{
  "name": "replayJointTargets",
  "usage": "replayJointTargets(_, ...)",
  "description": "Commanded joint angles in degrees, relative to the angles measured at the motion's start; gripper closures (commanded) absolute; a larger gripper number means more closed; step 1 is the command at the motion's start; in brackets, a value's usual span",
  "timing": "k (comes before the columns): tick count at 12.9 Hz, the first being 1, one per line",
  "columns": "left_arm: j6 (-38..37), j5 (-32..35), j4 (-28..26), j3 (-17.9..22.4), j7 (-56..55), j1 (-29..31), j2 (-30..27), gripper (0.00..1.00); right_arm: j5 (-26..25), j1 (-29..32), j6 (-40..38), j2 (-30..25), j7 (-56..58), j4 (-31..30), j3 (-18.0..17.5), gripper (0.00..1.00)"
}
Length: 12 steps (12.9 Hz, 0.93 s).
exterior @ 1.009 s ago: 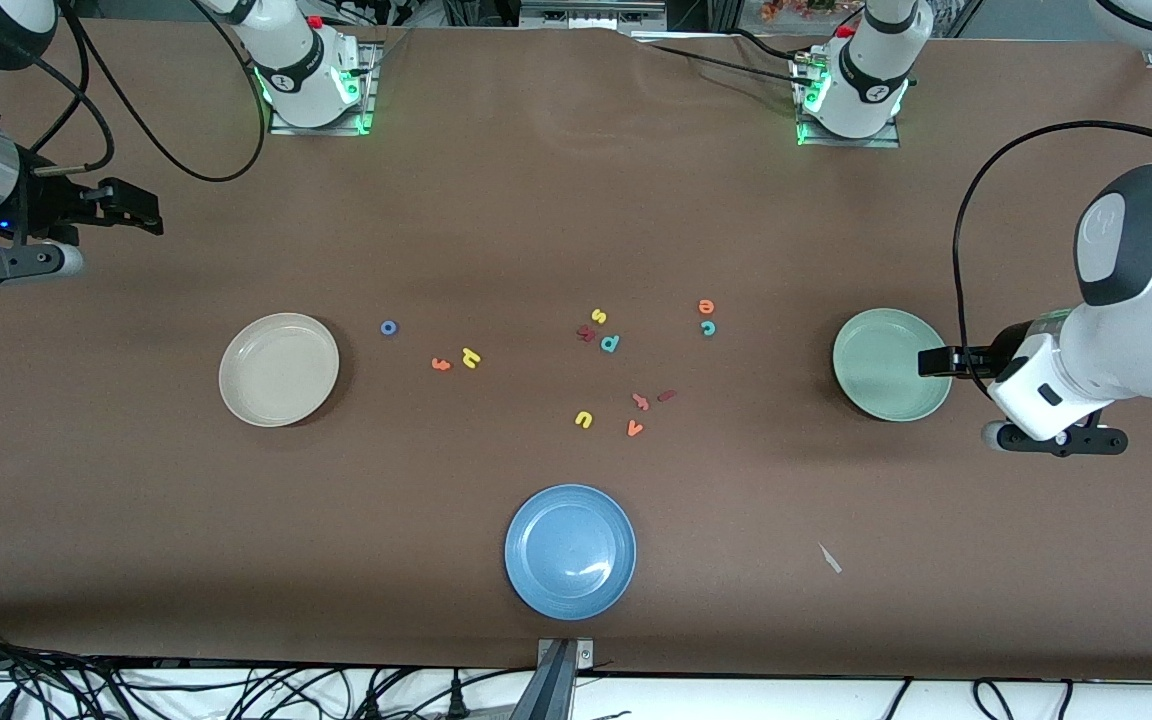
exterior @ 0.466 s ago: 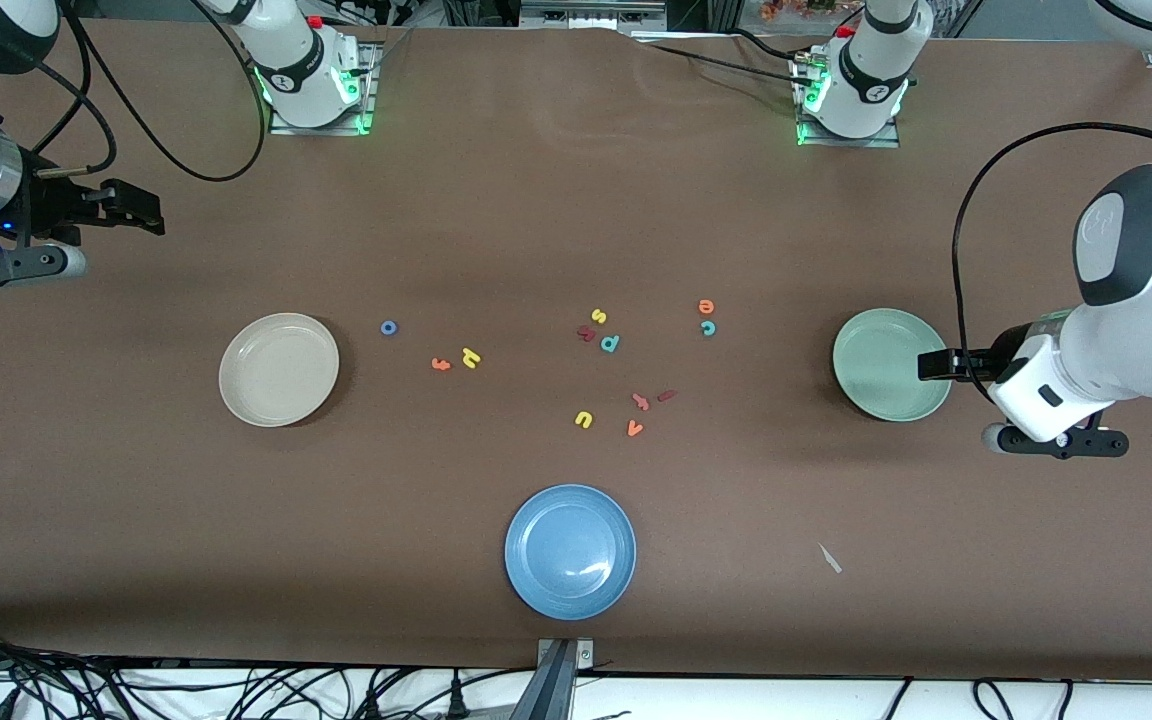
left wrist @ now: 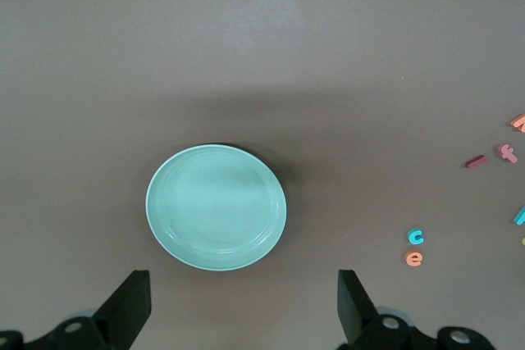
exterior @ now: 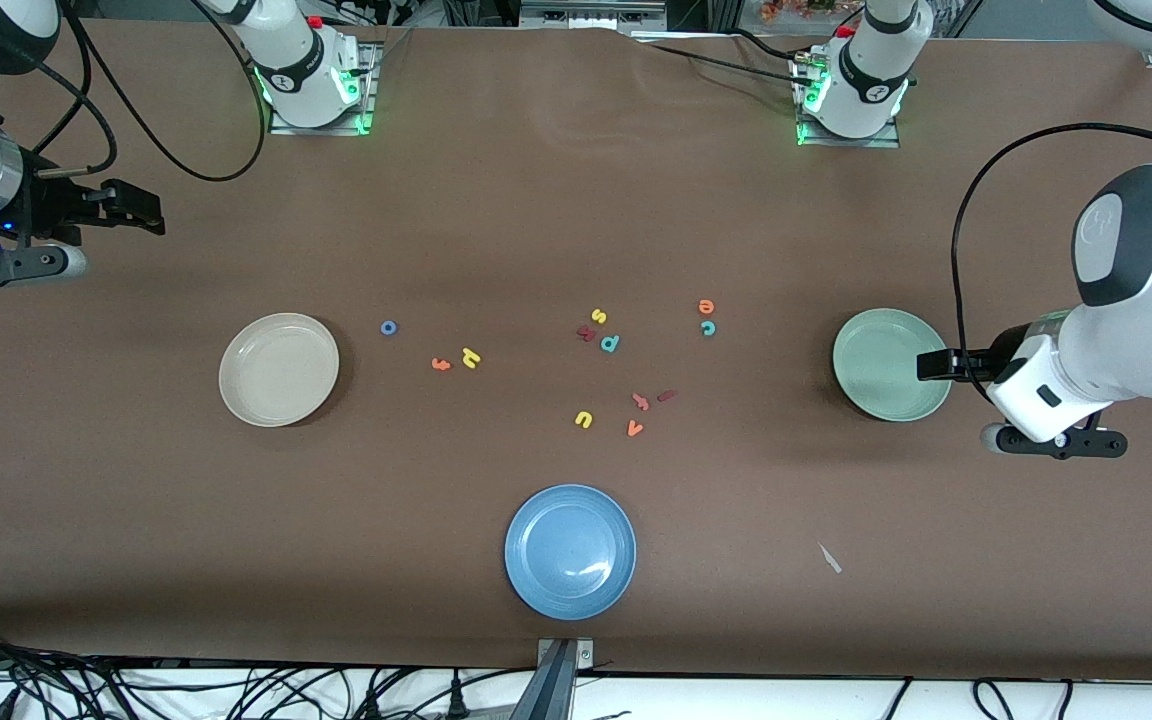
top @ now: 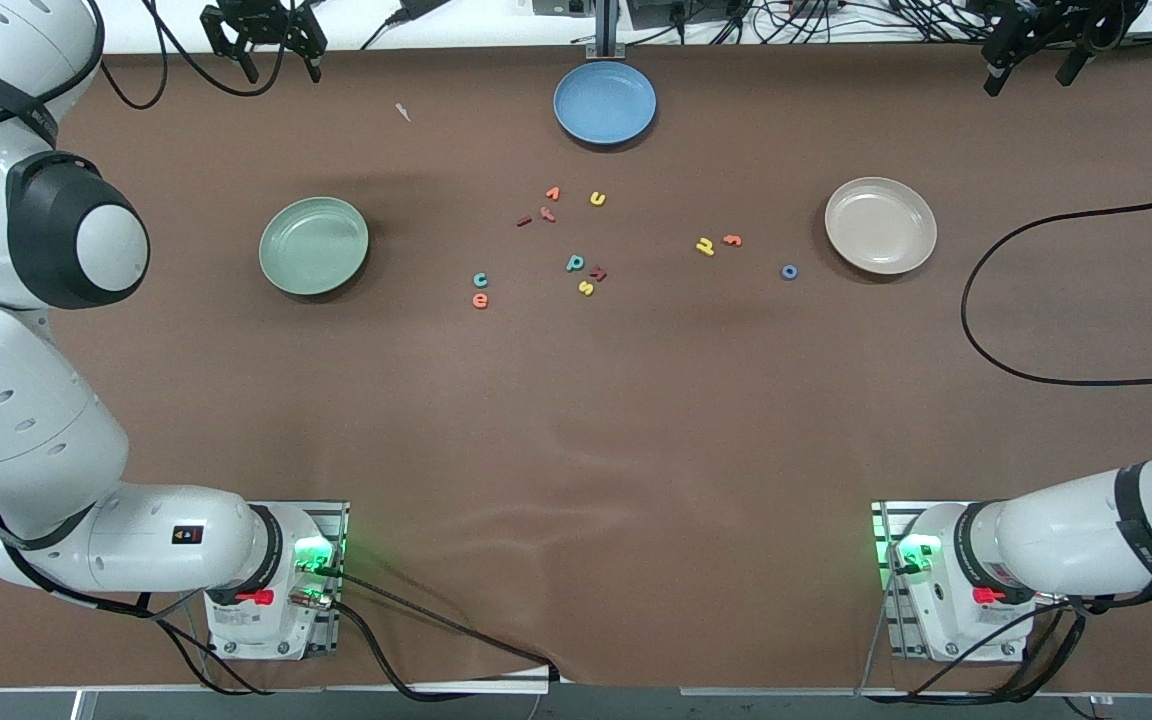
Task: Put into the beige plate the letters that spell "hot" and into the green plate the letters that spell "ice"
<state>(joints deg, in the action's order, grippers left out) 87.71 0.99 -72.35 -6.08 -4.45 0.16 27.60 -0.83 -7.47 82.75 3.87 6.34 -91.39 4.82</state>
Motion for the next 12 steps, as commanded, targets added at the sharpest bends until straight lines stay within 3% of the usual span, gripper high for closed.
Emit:
replayJointTargets(1,0.88,-1.34,-1.39,0.63,1.28,-0.34,-0.88,0.00,-0.75,0.00,-0.49,-0.44,-0.54,-0.46,0.02,0.00)
replayJointTargets(12,0.97,-1.25,-1.48,0.63,1.28,-0.25,-0.79,0.00,-0.04,0.00,3.29,-1.50,-1.24,-1.86,0.02,0.00)
